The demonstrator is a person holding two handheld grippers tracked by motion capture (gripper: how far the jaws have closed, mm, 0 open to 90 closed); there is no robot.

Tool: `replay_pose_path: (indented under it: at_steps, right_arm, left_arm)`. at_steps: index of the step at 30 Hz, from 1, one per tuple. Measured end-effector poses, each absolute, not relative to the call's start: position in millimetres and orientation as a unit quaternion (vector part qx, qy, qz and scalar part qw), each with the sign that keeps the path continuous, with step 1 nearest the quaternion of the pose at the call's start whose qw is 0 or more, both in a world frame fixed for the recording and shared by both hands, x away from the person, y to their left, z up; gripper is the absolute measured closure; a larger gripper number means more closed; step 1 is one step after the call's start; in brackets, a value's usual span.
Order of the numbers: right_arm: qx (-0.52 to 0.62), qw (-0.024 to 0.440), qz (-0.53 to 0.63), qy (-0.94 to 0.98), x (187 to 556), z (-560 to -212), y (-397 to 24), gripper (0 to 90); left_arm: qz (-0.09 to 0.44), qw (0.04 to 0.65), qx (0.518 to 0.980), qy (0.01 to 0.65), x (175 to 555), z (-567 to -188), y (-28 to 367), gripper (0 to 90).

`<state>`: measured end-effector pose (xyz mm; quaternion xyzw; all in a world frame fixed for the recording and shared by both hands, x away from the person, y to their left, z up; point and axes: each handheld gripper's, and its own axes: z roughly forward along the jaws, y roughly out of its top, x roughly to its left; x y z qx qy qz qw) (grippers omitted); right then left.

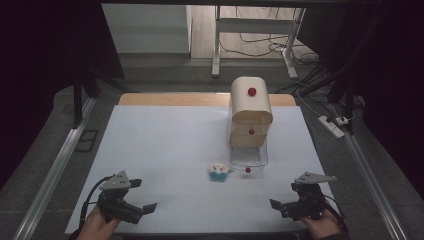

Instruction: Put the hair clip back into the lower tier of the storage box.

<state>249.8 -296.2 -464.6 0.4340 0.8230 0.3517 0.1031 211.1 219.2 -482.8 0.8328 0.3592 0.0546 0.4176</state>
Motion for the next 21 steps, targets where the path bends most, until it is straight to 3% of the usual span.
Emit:
replay_pose_path:
  at_steps: [21]
  right_arm:
    - [0.434,0.101,0.348,0.825,250.3,-465.0,-295.6,0.0]
  left_arm:
    - [0.039,0.409,0.853,0.321,232.5,-484.4,183.6,0.0]
